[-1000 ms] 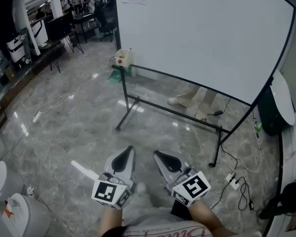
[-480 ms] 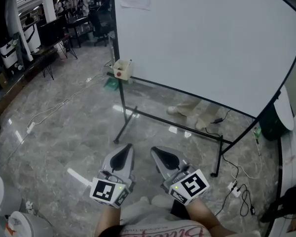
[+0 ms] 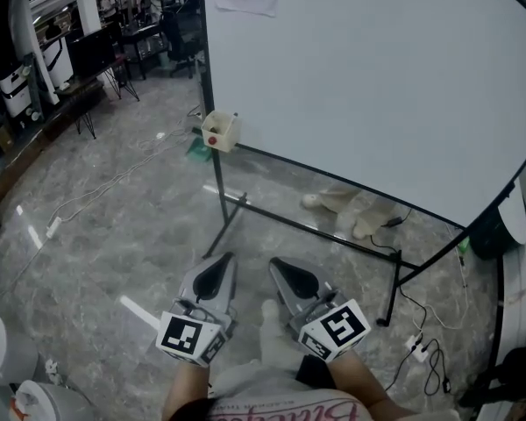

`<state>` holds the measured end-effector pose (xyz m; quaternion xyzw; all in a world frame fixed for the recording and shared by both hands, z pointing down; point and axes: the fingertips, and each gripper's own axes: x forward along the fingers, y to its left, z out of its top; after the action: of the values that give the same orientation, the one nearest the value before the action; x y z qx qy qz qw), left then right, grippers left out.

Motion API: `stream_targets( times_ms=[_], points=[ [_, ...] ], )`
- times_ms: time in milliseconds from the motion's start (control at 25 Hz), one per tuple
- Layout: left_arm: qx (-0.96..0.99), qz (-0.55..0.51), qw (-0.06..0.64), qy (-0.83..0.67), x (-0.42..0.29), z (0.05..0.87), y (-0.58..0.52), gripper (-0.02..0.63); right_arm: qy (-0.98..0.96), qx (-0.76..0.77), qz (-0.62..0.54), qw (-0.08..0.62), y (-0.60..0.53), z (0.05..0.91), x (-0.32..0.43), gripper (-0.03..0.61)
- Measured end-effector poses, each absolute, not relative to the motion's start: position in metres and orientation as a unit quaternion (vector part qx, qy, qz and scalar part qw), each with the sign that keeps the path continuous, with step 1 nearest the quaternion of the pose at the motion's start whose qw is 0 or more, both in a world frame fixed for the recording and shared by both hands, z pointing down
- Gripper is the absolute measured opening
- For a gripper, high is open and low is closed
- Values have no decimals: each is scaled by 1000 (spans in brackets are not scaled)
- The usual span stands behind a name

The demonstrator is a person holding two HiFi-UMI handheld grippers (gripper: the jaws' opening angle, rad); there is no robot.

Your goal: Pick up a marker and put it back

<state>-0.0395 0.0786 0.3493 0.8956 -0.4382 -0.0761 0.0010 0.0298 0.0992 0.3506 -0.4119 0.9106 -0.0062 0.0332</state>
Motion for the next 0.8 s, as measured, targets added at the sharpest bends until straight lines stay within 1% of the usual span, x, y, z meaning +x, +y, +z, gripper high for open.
stream_targets(
  times_ms=[360,760,800],
  points=[
    [888,-65,-7,-455,-28,351,-31,-2,921,-387,-5,37,-16,353,35,2],
    [869,-58,-8,-492,-17,343,-135,-2,930,-368,-15,21,-140,352,52,0],
    [867,-55,-8,-495,-17,344,-142,-2,931,-365,-17,20,-149,353,52,8]
  ],
)
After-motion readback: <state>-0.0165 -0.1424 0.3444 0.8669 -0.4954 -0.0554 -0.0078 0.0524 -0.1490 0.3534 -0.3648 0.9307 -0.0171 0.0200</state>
